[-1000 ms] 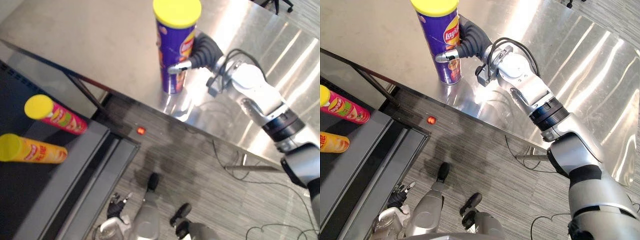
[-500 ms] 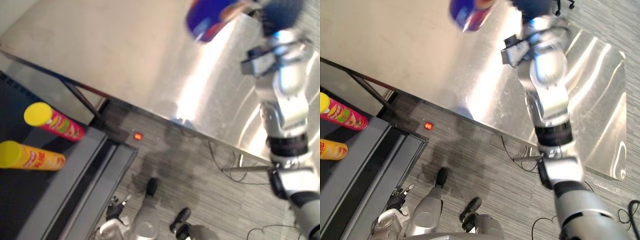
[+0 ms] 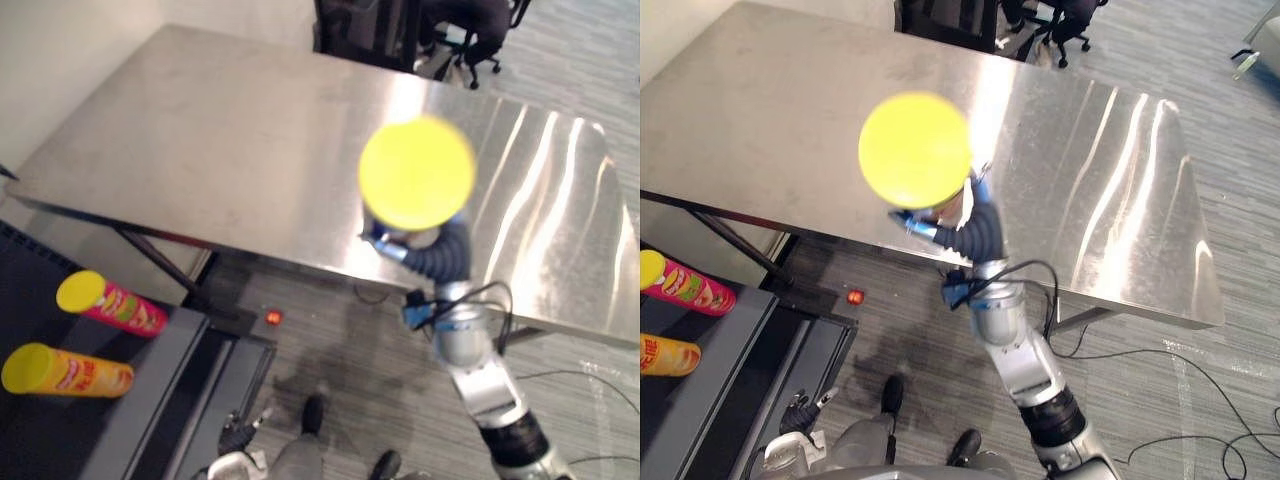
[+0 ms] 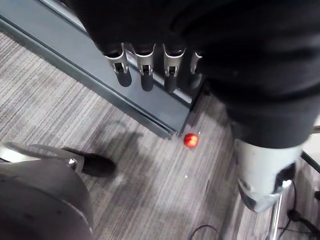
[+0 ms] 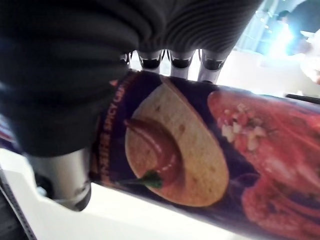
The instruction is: Put the gum and the chips on the shelf.
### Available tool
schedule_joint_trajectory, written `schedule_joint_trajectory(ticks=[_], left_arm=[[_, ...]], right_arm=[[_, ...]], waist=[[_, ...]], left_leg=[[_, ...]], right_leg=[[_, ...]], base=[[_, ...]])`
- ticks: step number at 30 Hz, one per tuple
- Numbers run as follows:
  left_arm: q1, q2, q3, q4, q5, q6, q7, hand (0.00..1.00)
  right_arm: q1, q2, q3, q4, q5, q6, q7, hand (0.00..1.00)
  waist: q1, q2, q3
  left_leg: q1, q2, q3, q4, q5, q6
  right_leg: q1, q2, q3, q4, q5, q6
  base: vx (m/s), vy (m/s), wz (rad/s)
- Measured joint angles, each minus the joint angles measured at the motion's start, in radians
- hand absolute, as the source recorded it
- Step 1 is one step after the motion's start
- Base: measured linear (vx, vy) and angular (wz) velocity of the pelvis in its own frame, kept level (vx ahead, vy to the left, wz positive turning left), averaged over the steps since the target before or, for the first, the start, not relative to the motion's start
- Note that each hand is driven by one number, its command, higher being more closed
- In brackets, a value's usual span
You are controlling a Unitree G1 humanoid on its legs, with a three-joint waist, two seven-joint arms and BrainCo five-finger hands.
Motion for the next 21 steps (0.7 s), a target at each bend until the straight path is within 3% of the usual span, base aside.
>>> schedule_joint_trajectory(ticks=[3,7,11,14,18,21], left_arm=[[0.003,0.006,-0.012,0.021,0.012,-0.003,0.001,0.00],[0.042,0.017,-0.013,0.042,0.015,-0.010,0.000,0.00],[0.060,0.019,-0.015,0.070,0.018,-0.010,-0.006,0.00],[0.080,0.018,-0.020,0.083,0.038,-0.008,-0.014,0.00],[0.102,0.017,-0.032,0.113,0.039,-0.007,-0.016,0.00],[0.105,0.017,-0.035,0.118,0.039,-0.007,-0.017,0.00]], right_arm=[[0.089,0.000,0.000,0.008,0.049,0.000,0.035,1.00],[0.161,0.001,-0.003,0.008,0.106,-0.001,0.045,1.00],[0.192,0.001,-0.011,0.008,0.116,-0.002,0.062,1.00],[0.198,0.004,-0.007,0.008,0.193,-0.006,0.105,1.00],[0.194,0.002,0.087,0.015,0.332,-0.007,0.185,1.00],[0.172,-0.014,0.242,0.072,0.379,-0.007,0.274,1.00]], waist=[[-0.012,0.003,-0.011],[-0.053,0.007,-0.051],[-0.055,0.014,-0.063],[-0.056,0.023,-0.078],[-0.056,0.034,-0.095],[-0.053,0.037,-0.107]], left_leg=[[0.012,0.003,0.005,0.000,-0.003,-0.003],[0.016,0.006,0.007,0.000,-0.003,-0.003],[0.037,0.007,0.010,-0.002,-0.008,-0.010],[0.039,0.008,0.009,-0.005,-0.008,-0.011],[0.043,0.009,0.008,-0.003,-0.008,-0.012],[0.047,0.009,0.000,0.000,-0.001,-0.007]], right_leg=[[0.005,0.002,0.013,0.001,0.000,0.000],[0.005,0.003,0.020,0.006,0.000,0.000],[0.020,0.003,0.026,0.007,-0.001,-0.001],[0.021,0.004,0.027,0.009,-0.001,-0.001],[0.024,0.004,0.028,0.009,-0.001,-0.001],[0.037,0.007,0.021,0.006,-0.002,-0.002]], base=[[-0.03,-0.002,-0.12],[-0.03,0.008,-0.04],[-0.02,0.004,-0.04],[-0.01,0.001,0.00],[0.01,-0.003,0.01],[0.03,-0.017,0.07]])
